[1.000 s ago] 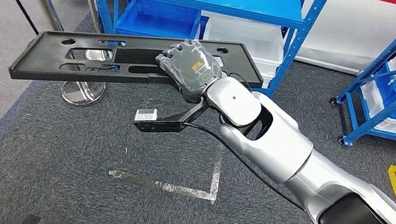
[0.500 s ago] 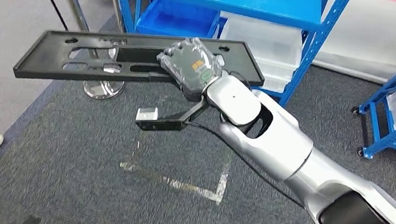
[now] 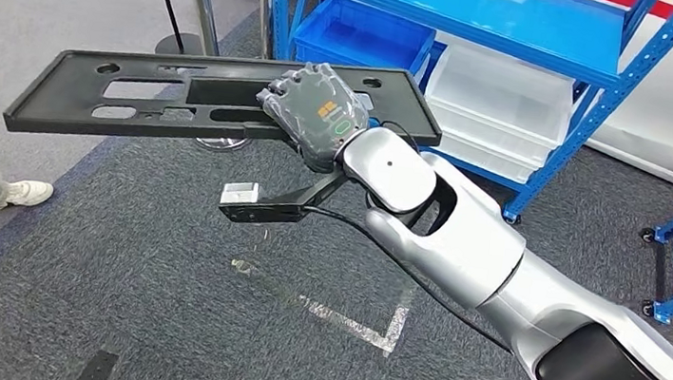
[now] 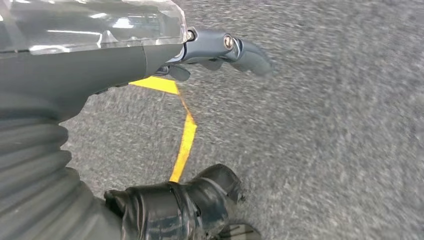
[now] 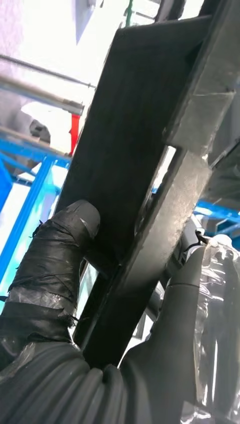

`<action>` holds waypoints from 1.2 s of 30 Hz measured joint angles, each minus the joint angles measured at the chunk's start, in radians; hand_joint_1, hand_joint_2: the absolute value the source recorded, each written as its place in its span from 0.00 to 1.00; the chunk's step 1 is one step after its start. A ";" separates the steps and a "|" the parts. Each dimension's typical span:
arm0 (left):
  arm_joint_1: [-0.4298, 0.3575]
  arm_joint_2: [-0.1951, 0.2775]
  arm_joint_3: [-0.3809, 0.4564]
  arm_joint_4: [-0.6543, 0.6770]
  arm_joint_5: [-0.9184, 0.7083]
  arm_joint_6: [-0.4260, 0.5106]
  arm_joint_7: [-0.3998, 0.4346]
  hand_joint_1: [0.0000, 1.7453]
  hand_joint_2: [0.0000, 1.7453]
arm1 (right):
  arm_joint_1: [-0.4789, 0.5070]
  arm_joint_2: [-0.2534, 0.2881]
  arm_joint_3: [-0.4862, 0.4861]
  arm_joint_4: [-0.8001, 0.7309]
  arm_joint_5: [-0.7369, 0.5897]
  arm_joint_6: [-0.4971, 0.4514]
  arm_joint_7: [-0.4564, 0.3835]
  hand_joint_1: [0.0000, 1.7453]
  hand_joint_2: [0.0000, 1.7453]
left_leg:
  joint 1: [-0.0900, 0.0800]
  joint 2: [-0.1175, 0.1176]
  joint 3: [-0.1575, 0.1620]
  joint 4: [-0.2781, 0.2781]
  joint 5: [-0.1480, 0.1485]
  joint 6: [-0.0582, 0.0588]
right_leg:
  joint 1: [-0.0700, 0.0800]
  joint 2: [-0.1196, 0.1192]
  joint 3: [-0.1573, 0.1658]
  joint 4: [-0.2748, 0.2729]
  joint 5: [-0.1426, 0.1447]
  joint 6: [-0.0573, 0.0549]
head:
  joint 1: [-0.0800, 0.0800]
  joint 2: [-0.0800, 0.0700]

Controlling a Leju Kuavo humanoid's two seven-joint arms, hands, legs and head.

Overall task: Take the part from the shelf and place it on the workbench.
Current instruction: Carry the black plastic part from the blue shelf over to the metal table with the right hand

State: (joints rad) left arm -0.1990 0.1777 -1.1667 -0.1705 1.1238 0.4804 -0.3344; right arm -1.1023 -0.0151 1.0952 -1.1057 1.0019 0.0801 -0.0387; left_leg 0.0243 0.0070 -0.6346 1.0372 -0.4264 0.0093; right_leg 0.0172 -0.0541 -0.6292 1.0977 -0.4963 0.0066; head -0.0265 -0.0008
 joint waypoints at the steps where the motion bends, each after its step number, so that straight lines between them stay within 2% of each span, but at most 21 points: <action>1: -0.001 -0.003 0.000 0.000 0.000 0.000 -0.002 0.00 1.00 | 0.000 -0.001 0.000 0.000 0.000 0.000 0.002 1.00 1.00 | 0.001 -0.008 -0.002 -0.001 0.002 0.003 | -0.005 0.027 -0.024 0.057 -0.033 0.005 | 0.000 0.000; 3: -0.001 -0.008 0.000 0.000 0.000 0.000 -0.004 0.00 1.00 | 0.005 -0.004 0.000 0.000 0.000 0.000 0.004 1.00 1.00 | 0.002 -0.027 -0.006 -0.001 0.006 0.006 | -0.011 0.048 -0.080 0.184 -0.087 0.011 | 0.000 0.000; 5: -0.001 -0.012 0.000 0.000 0.000 0.000 -0.005 0.00 1.00 | 0.010 -0.007 0.000 0.000 0.000 0.000 0.004 1.00 1.00 | 0.003 -0.051 -0.008 0.000 0.008 0.005 | -0.016 0.053 -0.093 0.212 -0.076 0.013 | 0.000 0.000; 6: -0.001 -0.014 0.000 0.000 0.000 0.000 -0.005 0.00 1.00 | 0.010 -0.007 0.000 0.000 0.000 0.000 0.004 1.00 1.00 | 0.004 -0.064 -0.008 0.000 0.009 0.003 | -0.019 0.059 -0.072 0.167 -0.043 0.012 | 0.000 0.000; 8: -0.003 -0.019 0.000 0.000 0.000 0.000 -0.006 0.00 1.00 | 0.009 -0.008 0.000 0.000 0.000 0.000 0.004 1.00 1.00 | 0.008 -0.087 -0.011 0.000 0.012 -0.004 | -0.025 0.107 -0.008 0.030 0.025 0.007 | 0.000 0.000; 10: -0.006 -0.023 0.000 0.000 0.001 0.000 -0.007 0.00 1.00 | 0.007 -0.009 0.000 -0.001 0.000 -0.001 0.005 1.00 1.00 | 0.014 -0.109 -0.021 0.000 0.019 -0.018 | -0.025 0.151 0.028 -0.052 0.048 0.002 | 0.000 0.000; 11: -0.007 -0.024 0.000 0.000 0.001 0.000 -0.007 0.00 1.00 | 0.007 -0.009 0.000 -0.001 0.000 -0.001 0.005 1.00 1.00 | 0.018 -0.121 -0.028 -0.003 0.024 -0.027 | -0.023 0.153 0.030 -0.061 0.045 0.000 | 0.001 0.000; 13: -0.003 -0.026 0.000 0.000 0.001 0.000 -0.007 0.00 1.00 | 0.008 -0.009 0.000 -0.003 0.000 -0.001 0.006 1.00 1.00 | 0.023 -0.135 -0.036 -0.009 0.032 -0.043 | -0.022 0.126 0.034 -0.073 0.050 -0.007 | 0.004 0.000; 15: -0.001 -0.028 0.000 0.000 0.001 0.000 -0.009 0.00 1.00 | 0.005 -0.009 0.000 -0.006 0.002 -0.001 0.008 1.00 1.00 | 0.018 -0.095 -0.057 0.027 0.009 -0.050 | -0.026 0.097 0.042 -0.091 0.059 -0.019 | -0.001 0.000; 17: -0.004 -0.029 0.000 0.000 0.001 -0.001 -0.011 0.00 1.00 | 0.004 -0.009 0.000 -0.008 0.004 -0.001 0.008 1.00 1.00 | 0.013 -0.037 -0.108 0.137 -0.048 -0.053 | -0.024 0.066 0.046 -0.098 0.062 -0.027 | -0.006 0.000; 18: -0.005 -0.030 0.000 0.000 0.002 -0.001 -0.012 0.00 1.00 | 0.005 -0.009 0.000 -0.009 0.004 -0.001 0.009 1.00 1.00 | 0.013 -0.024 -0.136 0.198 -0.071 -0.055 | -0.022 0.050 0.045 -0.097 0.061 -0.030 | -0.007 0.000; 20: -0.004 -0.031 0.000 0.000 0.002 -0.002 -0.013 0.00 1.00 | 0.009 -0.009 0.002 -0.009 0.006 -0.001 0.009 1.00 1.00 | 0.013 -0.014 -0.152 0.243 -0.075 -0.058 | -0.019 0.021 0.044 -0.094 0.059 -0.031 | -0.008 0.000; 21: -0.003 -0.031 0.000 0.000 0.003 -0.002 -0.013 0.00 1.00 | 0.010 -0.009 0.003 -0.009 0.006 -0.001 0.009 1.00 1.00 | 0.013 -0.008 -0.131 0.209 -0.053 -0.058 | -0.018 0.007 0.043 -0.091 0.058 -0.030 | -0.008 0.000; 24: -0.005 -0.031 0.000 0.000 0.003 -0.002 -0.014 0.00 1.00 | 0.007 -0.009 0.003 -0.012 0.006 -0.001 0.010 1.00 1.00 | 0.005 0.039 -0.028 0.033 0.007 -0.049 | -0.012 -0.028 0.041 -0.078 0.047 -0.020 | -0.009 0.000; 26: -0.007 -0.032 0.000 0.000 0.003 -0.002 -0.016 0.00 1.00 | 0.005 -0.009 0.003 -0.015 0.007 -0.001 0.012 1.00 1.00 | -0.004 0.046 -0.014 0.001 0.007 -0.034 | -0.005 -0.047 0.039 -0.073 0.043 -0.011 | -0.009 0.000; 28: -0.005 -0.032 0.000 0.000 0.004 -0.002 -0.017 0.00 1.00 | 0.005 -0.009 0.003 -0.017 0.007 -0.001 0.014 1.00 1.00 | -0.002 0.021 -0.018 -0.002 0.014 -0.019 | -0.006 -0.060 0.041 -0.071 0.038 -0.001 | -0.008 0.000; 30: -0.004 -0.032 0.000 0.000 0.004 -0.002 -0.018 0.00 1.00 | 0.005 -0.010 0.003 -0.019 0.007 -0.001 0.015 1.00 1.00 | 0.002 0.001 -0.019 -0.007 0.020 -0.007 | -0.011 -0.024 0.027 -0.034 0.008 0.009 | -0.006 0.000; 32: -0.005 -0.032 0.000 0.000 0.004 -0.002 -0.019 0.00 1.00 | 0.006 -0.011 0.003 -0.019 0.008 -0.001 0.015 1.00 1.00 | 0.003 -0.018 -0.022 -0.008 0.025 0.002 | -0.016 0.034 -0.021 0.078 -0.056 0.014 | -0.005 0.000; 34: -0.006 -0.032 0.000 0.000 0.004 -0.002 -0.019 0.00 1.00 | 0.012 -0.015 0.004 -0.019 0.008 -0.001 0.015 1.00 1.00 | 0.002 -0.043 -0.026 -0.008 0.027 0.006 | -0.016 0.052 -0.077 0.198 -0.103 0.016 | -0.005 0.000; 35: -0.005 -0.032 0.000 0.000 0.004 -0.002 -0.019 0.00 1.00 | 0.015 -0.016 0.004 -0.019 0.009 -0.001 0.015 1.00 1.00 | 0.001 -0.056 -0.027 -0.008 0.028 0.007 | -0.016 0.054 -0.087 0.217 -0.101 0.015 | -0.005 0.000; 36: -0.004 -0.032 0.000 0.000 0.004 -0.002 -0.019 0.00 1.00 | 0.017 -0.017 0.004 -0.019 0.009 -0.001 0.015 1.00 1.00 | 0.000 -0.071 -0.028 -0.008 0.029 0.007 | -0.016 0.056 -0.079 0.196 -0.078 0.012 | -0.005 0.000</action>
State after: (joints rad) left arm -0.2033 0.1455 -1.1669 -0.1705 1.1276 0.4786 -0.3536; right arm -1.0848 -0.0317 1.0989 -1.1248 1.0108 0.0793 -0.0234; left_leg 0.0246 -0.0635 -0.6623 1.0290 -0.3970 0.0165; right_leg 0.0009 0.0020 -0.7082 1.2939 -0.5743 0.0182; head -0.0311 -0.0007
